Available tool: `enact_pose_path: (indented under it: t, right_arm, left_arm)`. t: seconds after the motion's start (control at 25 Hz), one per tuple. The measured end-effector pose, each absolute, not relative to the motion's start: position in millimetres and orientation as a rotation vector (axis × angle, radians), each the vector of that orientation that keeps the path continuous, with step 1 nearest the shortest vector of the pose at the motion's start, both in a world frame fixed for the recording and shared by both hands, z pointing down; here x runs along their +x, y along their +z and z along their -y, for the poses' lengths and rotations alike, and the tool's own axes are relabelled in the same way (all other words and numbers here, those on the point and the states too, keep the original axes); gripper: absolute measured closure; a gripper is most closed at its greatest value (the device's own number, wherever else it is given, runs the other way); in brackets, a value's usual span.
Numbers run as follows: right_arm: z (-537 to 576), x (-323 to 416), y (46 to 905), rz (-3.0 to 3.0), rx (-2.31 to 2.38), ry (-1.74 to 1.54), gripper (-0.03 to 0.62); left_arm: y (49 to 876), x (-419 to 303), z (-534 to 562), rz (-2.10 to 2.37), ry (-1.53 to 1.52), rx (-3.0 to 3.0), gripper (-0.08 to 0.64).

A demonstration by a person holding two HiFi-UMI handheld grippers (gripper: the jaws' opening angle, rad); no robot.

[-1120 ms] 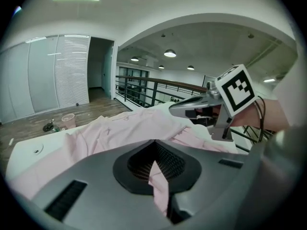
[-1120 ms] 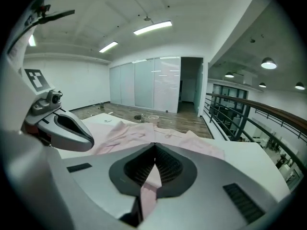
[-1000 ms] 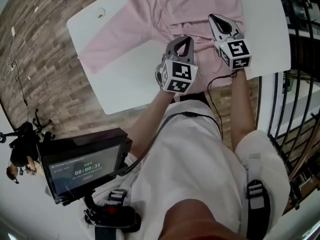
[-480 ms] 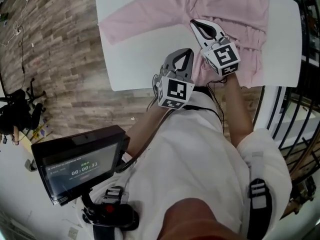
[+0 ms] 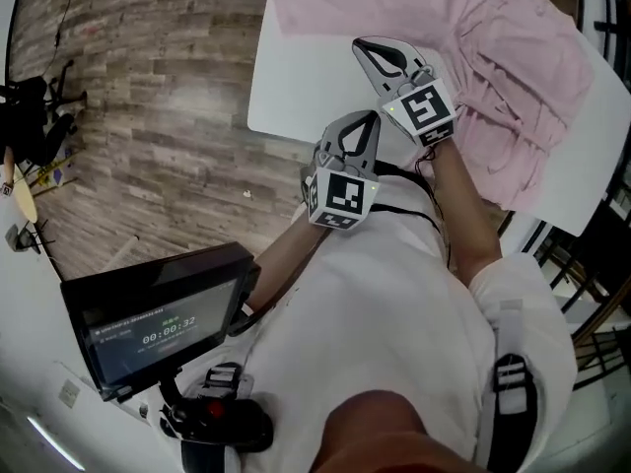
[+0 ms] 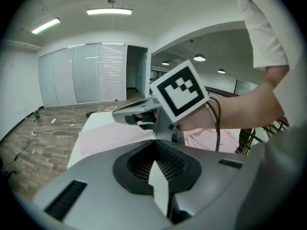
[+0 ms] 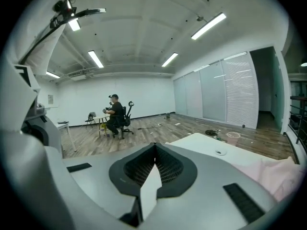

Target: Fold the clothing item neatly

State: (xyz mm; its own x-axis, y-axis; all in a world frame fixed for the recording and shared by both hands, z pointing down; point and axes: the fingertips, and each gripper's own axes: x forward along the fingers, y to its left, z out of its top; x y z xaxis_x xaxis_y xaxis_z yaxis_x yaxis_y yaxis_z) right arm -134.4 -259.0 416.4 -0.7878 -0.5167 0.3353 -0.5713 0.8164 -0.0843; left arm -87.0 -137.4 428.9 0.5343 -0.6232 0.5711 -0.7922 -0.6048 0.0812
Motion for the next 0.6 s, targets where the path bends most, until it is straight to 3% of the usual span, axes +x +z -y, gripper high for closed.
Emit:
enact_pose_path:
  t: [0.32, 0.6]
  right_arm:
    - [264, -202, 457, 2.705, 0.669, 0.152, 0.589]
    - [279, -212, 483, 2.608, 0.703, 0.128, 0.589]
  left_arm:
    - [430, -97, 102, 1.226, 0.746, 2.436, 0.557]
    - [426, -93, 82, 1.218, 0.719, 2.412, 0.557]
